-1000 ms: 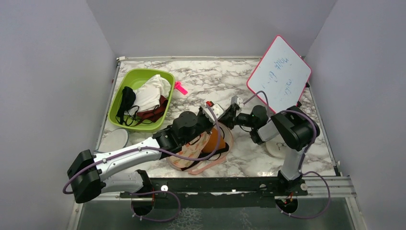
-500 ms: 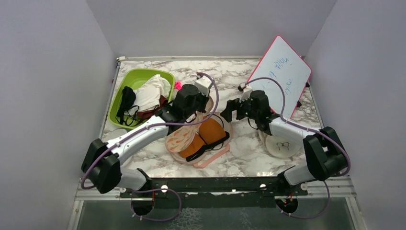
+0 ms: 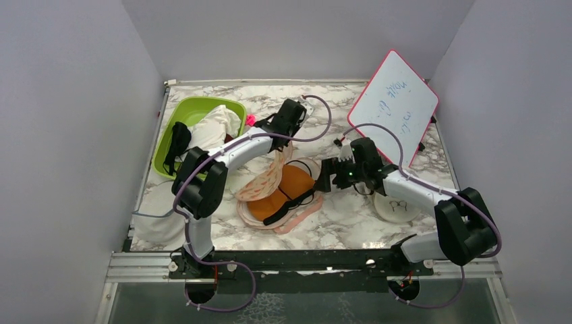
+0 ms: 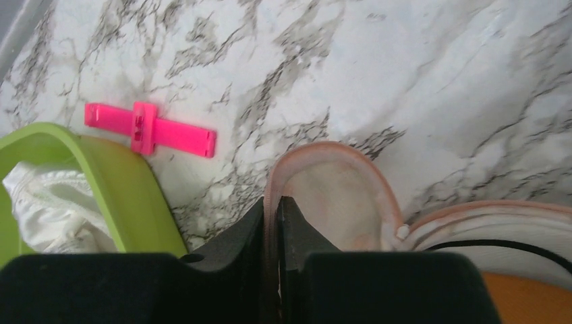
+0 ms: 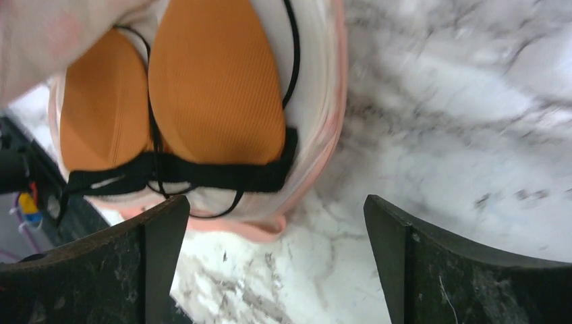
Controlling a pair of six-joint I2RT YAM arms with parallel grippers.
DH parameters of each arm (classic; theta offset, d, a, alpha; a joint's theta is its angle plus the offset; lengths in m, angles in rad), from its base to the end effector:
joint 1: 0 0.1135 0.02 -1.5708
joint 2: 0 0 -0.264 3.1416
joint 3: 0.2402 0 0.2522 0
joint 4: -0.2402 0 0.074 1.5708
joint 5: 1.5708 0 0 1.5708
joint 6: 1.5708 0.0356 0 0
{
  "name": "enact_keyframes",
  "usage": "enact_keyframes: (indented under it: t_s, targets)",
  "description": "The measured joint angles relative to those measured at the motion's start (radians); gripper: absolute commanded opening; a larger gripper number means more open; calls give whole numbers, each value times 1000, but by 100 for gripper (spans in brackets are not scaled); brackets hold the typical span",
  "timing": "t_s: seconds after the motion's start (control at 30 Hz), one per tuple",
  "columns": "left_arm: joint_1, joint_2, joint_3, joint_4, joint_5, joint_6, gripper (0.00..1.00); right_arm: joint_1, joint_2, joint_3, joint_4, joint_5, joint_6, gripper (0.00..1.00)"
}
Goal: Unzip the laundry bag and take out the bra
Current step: Open the laundry bag at the center of the board.
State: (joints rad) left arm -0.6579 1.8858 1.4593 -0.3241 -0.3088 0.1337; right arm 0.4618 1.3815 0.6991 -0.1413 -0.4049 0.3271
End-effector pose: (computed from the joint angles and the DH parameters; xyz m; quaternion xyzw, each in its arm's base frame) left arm 0.3457 -0.2535 0.2442 0.2928 0.8598 0.0341 0.4170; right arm 0.2362 0.1332 0.1866 -0.1346 0.9050 0.3102 0.2581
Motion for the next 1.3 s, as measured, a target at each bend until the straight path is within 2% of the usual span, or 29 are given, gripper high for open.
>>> enact_keyframes:
  t_s: [0.13,0.27,0.4,0.43,0.47,0.5,0.57,0.73,1.07,1.2,1.3]
  targets:
    - [45,11,4,-37,-50,31,19,10,2,-60,-3,-60,32,100]
    - [92,11,5,-61,-137,55,33,12,2,-76,-8,-86,48,100]
    - [115,11,5,-90,-224,65,56,12,14,-77,9,-108,77,99]
    - [114,10,5,-98,-231,65,71,12,19,-84,22,-116,92,97]
    - [113,6,5,-107,-230,64,82,12,21,-92,32,-124,104,94]
    - [113,0,5,-116,-226,67,86,12,21,-110,54,-137,123,89]
    - [113,-21,5,-124,-191,57,89,12,21,-143,77,-156,154,81]
    - [110,-104,3,-127,-101,35,95,13,19,-176,108,-187,212,77]
    - [64,-203,-63,-119,-41,30,93,16,48,-126,85,-125,233,72]
    - [14,-203,-65,-119,14,35,93,16,70,-57,93,-72,233,60]
    - [-21,-203,-65,-119,37,38,96,16,87,-37,150,-59,253,58]
